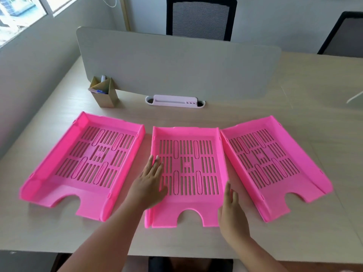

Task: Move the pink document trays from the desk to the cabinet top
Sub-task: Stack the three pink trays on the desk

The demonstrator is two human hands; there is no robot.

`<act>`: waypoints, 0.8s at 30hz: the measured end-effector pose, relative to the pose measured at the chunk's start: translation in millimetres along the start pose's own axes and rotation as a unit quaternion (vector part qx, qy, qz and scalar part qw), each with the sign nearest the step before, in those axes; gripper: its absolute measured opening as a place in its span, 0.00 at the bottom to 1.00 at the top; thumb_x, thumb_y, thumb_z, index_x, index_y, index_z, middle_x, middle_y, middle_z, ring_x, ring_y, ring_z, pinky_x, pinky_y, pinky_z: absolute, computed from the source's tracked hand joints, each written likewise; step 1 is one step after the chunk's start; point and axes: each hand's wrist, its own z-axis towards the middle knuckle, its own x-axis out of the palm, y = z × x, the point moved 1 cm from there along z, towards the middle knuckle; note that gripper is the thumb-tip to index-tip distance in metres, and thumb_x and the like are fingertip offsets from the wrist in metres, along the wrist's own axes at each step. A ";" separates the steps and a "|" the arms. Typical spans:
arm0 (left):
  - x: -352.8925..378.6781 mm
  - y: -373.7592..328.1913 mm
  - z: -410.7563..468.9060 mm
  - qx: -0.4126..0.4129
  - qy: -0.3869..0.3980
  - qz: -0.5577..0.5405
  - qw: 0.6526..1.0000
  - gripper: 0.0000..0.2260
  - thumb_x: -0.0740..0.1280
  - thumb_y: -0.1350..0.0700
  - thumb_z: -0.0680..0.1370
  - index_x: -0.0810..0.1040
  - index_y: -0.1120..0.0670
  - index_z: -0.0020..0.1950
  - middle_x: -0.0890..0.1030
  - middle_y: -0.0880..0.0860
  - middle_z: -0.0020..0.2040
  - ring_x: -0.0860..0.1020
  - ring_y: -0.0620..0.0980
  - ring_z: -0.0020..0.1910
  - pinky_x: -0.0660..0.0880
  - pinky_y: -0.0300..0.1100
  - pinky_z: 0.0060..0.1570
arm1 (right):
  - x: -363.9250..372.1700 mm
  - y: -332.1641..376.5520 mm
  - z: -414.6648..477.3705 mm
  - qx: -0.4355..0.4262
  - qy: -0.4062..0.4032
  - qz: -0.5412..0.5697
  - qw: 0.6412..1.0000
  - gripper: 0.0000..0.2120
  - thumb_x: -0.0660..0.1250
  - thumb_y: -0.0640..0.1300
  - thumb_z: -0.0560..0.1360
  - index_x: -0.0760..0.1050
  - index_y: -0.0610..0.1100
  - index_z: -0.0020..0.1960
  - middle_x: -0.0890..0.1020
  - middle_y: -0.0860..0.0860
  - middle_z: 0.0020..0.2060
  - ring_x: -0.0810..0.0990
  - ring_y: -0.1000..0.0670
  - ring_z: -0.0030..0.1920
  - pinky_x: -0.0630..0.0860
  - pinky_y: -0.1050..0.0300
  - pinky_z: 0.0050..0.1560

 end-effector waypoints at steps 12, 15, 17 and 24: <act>-12.1 30.6 9.3 0.049 0.005 0.042 0.998 0.39 0.47 0.37 0.76 0.45 0.57 0.81 0.44 0.55 0.82 0.35 0.55 0.79 0.35 0.48 0.75 | 4.5 27.2 -13.3 0.079 -0.032 0.008 0.996 0.38 0.65 0.39 0.77 0.49 0.41 0.81 0.71 0.42 0.70 0.69 0.57 0.26 0.61 0.67 0.19; -22.8 24.9 16.5 0.056 -0.020 0.039 0.997 0.41 0.44 0.35 0.74 0.48 0.56 0.82 0.47 0.56 0.82 0.40 0.56 0.80 0.40 0.52 0.78 | -22.2 26.2 -5.8 0.059 -0.038 0.042 0.997 0.34 0.60 0.50 0.80 0.49 0.45 0.81 0.60 0.44 0.77 0.75 0.47 0.65 0.80 0.59 0.52; -34.5 11.7 27.7 0.065 -0.044 0.031 0.996 0.41 0.46 0.34 0.74 0.51 0.56 0.82 0.50 0.56 0.82 0.43 0.56 0.81 0.41 0.51 0.78 | -46.6 19.8 6.8 0.067 -0.067 0.048 0.994 0.33 0.59 0.53 0.80 0.53 0.44 0.80 0.61 0.43 0.77 0.65 0.44 0.75 0.73 0.51 0.67; -42.6 -92.9 61.2 0.095 -0.064 -0.040 0.993 0.33 0.62 0.44 0.79 0.58 0.56 0.80 0.63 0.57 0.79 0.58 0.58 0.78 0.57 0.55 0.77 | -127.0 -53.3 62.3 0.091 -0.181 0.036 0.979 0.24 0.64 0.45 0.77 0.68 0.40 0.71 0.76 0.43 0.60 0.75 0.44 0.59 0.78 0.47 0.57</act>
